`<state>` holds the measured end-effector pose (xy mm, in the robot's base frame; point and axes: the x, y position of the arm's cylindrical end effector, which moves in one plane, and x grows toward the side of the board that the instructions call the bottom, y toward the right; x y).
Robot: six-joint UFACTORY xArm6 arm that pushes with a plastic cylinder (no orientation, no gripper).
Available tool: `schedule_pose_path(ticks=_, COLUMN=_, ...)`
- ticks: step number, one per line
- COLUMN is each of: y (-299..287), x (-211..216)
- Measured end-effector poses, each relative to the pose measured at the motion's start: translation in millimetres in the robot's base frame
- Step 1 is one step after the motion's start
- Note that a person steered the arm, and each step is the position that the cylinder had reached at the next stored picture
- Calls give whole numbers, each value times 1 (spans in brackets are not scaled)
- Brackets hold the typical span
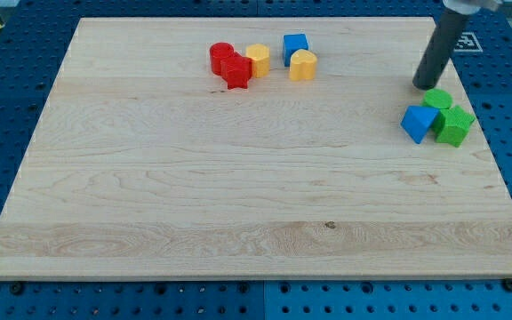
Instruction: Reposition your arm above the blue cube
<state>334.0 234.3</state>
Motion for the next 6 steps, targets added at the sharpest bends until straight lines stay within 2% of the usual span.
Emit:
schedule_pose_path(ticks=1, y=-36, x=-46)
schedule_pose_path(ticks=3, y=-163, x=-98)
schedule_pose_path(ticks=6, y=-202, x=-96)
